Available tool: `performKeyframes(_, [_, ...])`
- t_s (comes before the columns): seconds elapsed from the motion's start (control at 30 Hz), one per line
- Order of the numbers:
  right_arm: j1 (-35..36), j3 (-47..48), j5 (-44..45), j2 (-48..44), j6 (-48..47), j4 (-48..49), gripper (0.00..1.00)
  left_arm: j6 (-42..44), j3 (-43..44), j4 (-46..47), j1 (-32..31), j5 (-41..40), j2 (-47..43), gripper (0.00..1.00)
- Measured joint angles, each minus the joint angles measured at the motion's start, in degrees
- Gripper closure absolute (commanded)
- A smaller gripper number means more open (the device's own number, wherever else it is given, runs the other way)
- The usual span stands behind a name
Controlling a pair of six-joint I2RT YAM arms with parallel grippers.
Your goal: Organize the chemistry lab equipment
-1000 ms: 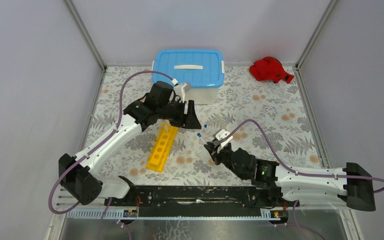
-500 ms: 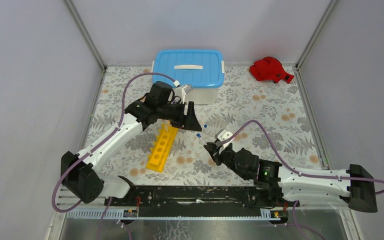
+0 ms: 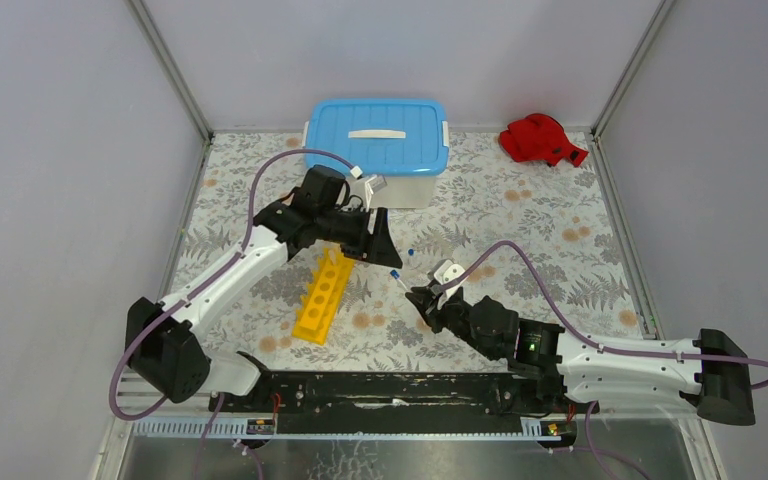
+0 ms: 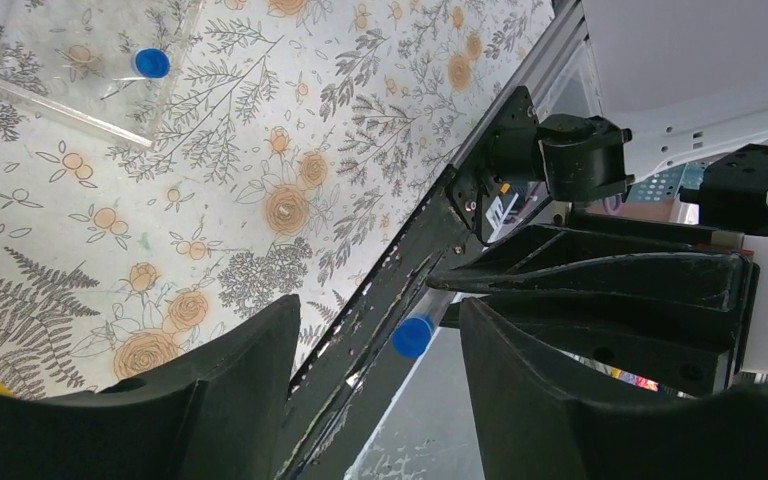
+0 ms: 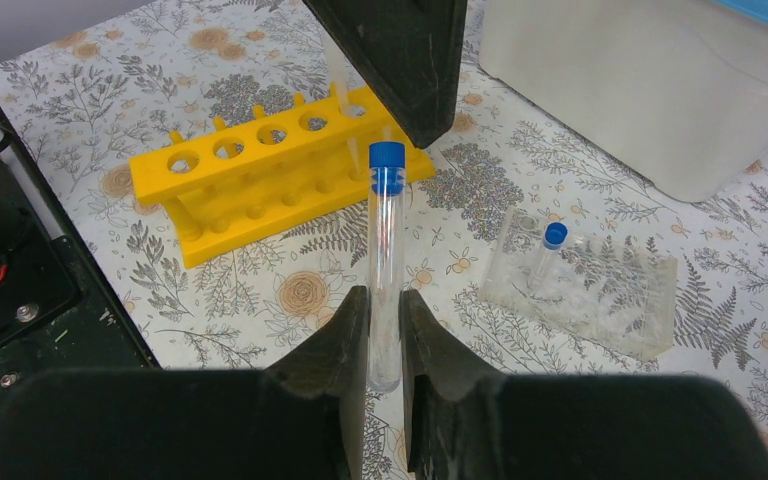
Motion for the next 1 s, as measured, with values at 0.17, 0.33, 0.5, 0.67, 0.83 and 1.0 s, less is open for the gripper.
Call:
performKeyframes(0.17, [0.00, 0.00, 0.00, 0.00, 0.00, 0.04, 0.92, 0.31, -0.72, 0.07, 0.17, 1.66, 0.48, 0.37])
performKeyframes(0.33, [0.00, 0.00, 0.00, 0.50, -0.92, 0.11, 0.93, 0.74, -1.81, 0.20, 0.28, 3.19, 0.52, 0.40])
performKeyframes(0.5, [0.00, 0.00, 0.00, 1.55, -1.66, 0.15, 0.93, 1.27, -2.86, 0.22, 0.31, 4.96, 0.52, 0.43])
performKeyframes(0.67, [0.00, 0.00, 0.00, 2.25, -2.05, 0.55, 0.94, 1.46, -3.34, 0.50, 0.31, 6.82, 0.52, 0.47])
performKeyframes(0.83, [-0.07, 0.00, -0.09, 2.62, -2.19, 1.38, 0.94, 1.55, -4.07, 0.68, 0.31, 8.28, 0.52, 0.48])
performKeyframes(1.0, [-0.24, 0.00, -0.68, 3.32, -2.36, 1.64, 0.95, 1.68, -4.87, 1.07, 0.31, 9.31, 0.52, 0.50])
